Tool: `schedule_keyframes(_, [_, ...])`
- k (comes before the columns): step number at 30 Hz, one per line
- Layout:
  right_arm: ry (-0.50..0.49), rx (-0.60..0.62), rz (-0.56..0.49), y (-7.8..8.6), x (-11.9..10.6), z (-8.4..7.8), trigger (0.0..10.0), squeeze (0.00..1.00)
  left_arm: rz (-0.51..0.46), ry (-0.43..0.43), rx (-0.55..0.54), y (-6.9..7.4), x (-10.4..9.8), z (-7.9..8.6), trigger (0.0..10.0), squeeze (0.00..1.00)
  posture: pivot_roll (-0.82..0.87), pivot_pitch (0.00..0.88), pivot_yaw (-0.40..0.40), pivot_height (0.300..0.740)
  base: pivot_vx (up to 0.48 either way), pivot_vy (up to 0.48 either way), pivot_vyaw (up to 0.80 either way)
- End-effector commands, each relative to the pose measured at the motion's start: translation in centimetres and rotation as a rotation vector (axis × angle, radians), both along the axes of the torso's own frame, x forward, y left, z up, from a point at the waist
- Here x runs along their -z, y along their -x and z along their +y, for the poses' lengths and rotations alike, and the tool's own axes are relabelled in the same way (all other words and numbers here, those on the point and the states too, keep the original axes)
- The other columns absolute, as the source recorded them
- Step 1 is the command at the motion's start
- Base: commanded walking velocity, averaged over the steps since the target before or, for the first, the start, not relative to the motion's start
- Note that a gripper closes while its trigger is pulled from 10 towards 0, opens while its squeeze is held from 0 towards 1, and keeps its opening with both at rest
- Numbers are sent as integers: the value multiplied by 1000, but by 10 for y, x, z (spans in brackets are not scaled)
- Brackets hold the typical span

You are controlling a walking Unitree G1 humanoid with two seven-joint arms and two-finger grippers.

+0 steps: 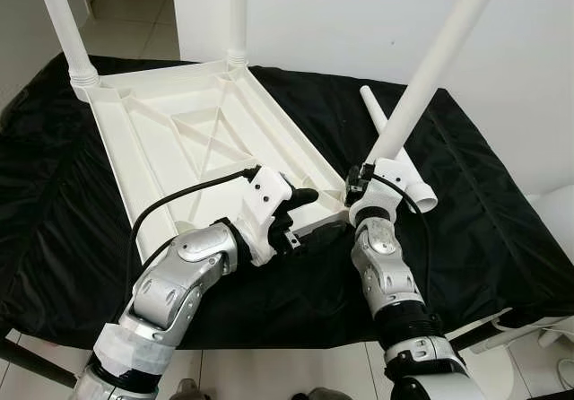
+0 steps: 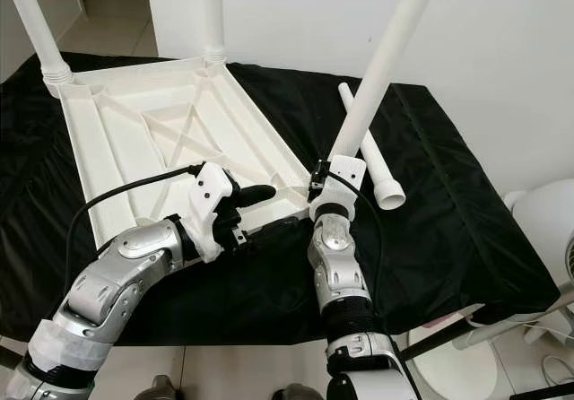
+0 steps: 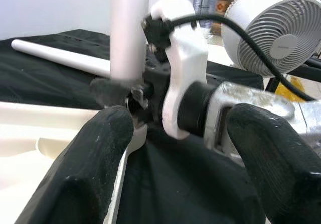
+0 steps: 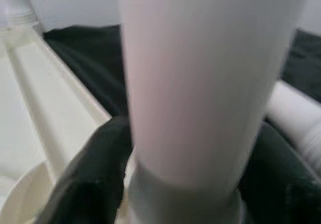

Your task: Building children table

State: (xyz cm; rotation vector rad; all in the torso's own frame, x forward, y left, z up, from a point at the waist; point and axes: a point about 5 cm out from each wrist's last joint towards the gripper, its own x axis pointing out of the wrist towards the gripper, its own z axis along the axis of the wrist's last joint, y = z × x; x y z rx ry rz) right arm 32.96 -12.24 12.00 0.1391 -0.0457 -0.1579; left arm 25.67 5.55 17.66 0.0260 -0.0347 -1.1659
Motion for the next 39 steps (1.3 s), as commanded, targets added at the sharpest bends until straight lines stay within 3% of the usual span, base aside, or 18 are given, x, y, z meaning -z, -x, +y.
schedule_keyframes(1, [-13, -14, -42, 2, -3, -6, 10000, 1000, -5, -15, -10, 1, 3, -3, 10000, 0, 63, 0, -101, 740, 0, 0, 0])
schedule_keyframes(10, [20, -74, -122, 8, -10, -34, 10000, 1000, -11, -30, -27, -1, 7, -7, 10000, 0, 63, 0, -105, 740, 0, 0, 0])
schedule_keyframes(11, [34, -107, -131, 9, -11, -38, 10000, 0, -11, -34, -38, -2, 8, -8, 10000, 0, 60, 0, -103, 740, 0, 0, 0])
schedule_keyframes(14, [34, -107, -131, 9, -11, -38, 10000, 0, -11, -34, -38, -2, 8, -8, 10000, 0, 60, 0, -103, 740, 0, 0, 0])
schedule_keyframes(16, [69, -173, -135, 11, -10, -45, 10000, 0, -15, -51, -57, -3, 12, -10, 10000, 0, 57, 0, -102, 740, 0, 0, 0])
schedule_keyframes(17, [143, -302, -135, 12, -10, -54, 10000, 0, -16, -77, -87, -5, 19, -14, 10000, 0, 52, 0, -98, 740, 0, 0, 0])
schedule_keyframes(22, [180, -384, -140, 13, -10, -58, 10000, 0, -19, -91, -102, -6, 23, -17, 10000, 0, 50, 0, -95, 740, 0, 0, 0])
schedule_keyframes(26, [194, -603, -106, 8, -12, -64, 10000, 0, -69, -170, -130, -8, 38, -22, 10000, 0, 46, 0, -90, 740, 0, 0, 0])
schedule_keyframes(33, [231, -650, -80, 2, -12, -66, 10000, 0, -75, -164, -127, -10, 36, -25, 10000, 0, 45, 0, -83, 740, 0, 0, 0])
schedule_keyframes(34, [227, -671, -52, -2, -9, -68, 824, 0, -85, -158, -127, -11, 34, -27, 10000, 0, 47, 0, -84, 740, 0, 0, 0])
schedule_keyframes(38, [222, -679, -42, -3, -8, -69, 824, 0, -88, -155, -129, -12, 34, -28, 10000, 0, 47, 0, -84, 740, 0, 0, 0])
schedule_keyframes(39, [207, -687, -28, -2, -5, -70, 0, 0, -94, -151, -131, -12, 33, -29, 10000, 0, 49, 0, -83, 740, 0, 0, 0])
